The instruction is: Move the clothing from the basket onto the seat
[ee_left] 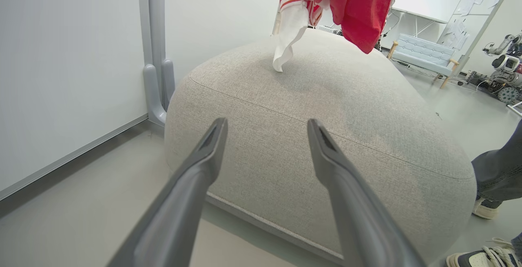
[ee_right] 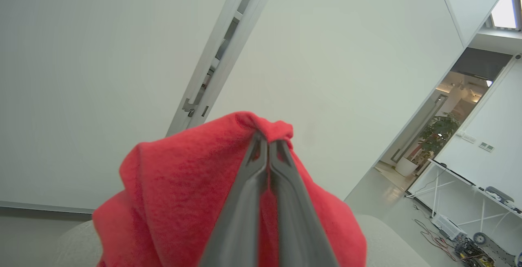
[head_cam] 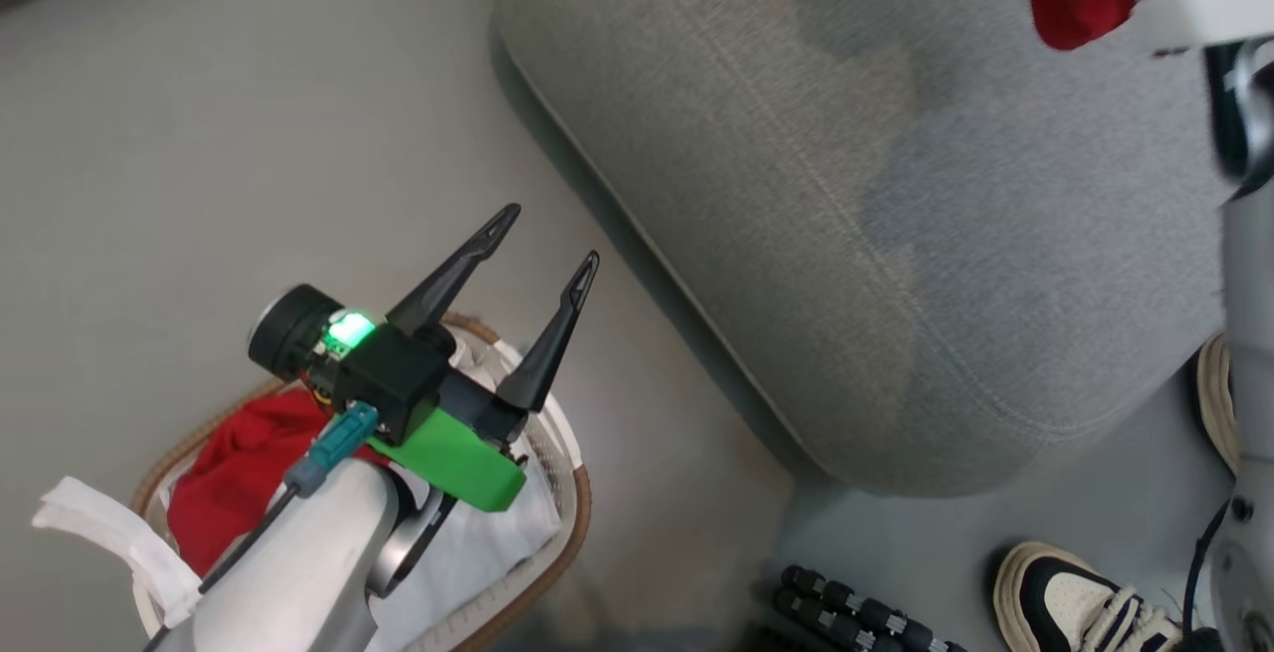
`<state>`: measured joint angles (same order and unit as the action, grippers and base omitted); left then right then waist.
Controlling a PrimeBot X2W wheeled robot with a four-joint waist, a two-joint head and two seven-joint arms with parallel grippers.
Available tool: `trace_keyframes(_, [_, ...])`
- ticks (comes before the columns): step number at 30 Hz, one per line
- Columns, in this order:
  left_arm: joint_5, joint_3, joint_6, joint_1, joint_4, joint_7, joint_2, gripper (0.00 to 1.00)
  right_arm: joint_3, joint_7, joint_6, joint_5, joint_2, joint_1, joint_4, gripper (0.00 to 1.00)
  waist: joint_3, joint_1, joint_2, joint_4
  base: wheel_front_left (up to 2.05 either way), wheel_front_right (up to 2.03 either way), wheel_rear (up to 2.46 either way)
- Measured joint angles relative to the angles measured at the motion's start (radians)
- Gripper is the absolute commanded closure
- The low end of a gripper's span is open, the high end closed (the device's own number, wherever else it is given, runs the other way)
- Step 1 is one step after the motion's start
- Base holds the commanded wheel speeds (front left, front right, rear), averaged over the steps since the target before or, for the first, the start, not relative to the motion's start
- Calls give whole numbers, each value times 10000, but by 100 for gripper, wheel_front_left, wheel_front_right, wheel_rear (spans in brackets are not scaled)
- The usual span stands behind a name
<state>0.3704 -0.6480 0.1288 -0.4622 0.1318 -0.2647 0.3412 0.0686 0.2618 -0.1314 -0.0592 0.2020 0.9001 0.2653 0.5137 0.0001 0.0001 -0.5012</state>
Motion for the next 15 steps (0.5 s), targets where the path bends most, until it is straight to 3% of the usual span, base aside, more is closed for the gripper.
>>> trace_keyframes(9, [77,-35,0,-533,-58,0,376,0,2017,15,0,-1047,-316,889,1290,100,1435,1,0,645,0,0,0])
trace_keyframes(15, [109,151,0,-552,4,-2,395,0,3651,15,0,-1546,-504,327,2251,100,1956,1,-1,1252,0,0,0])
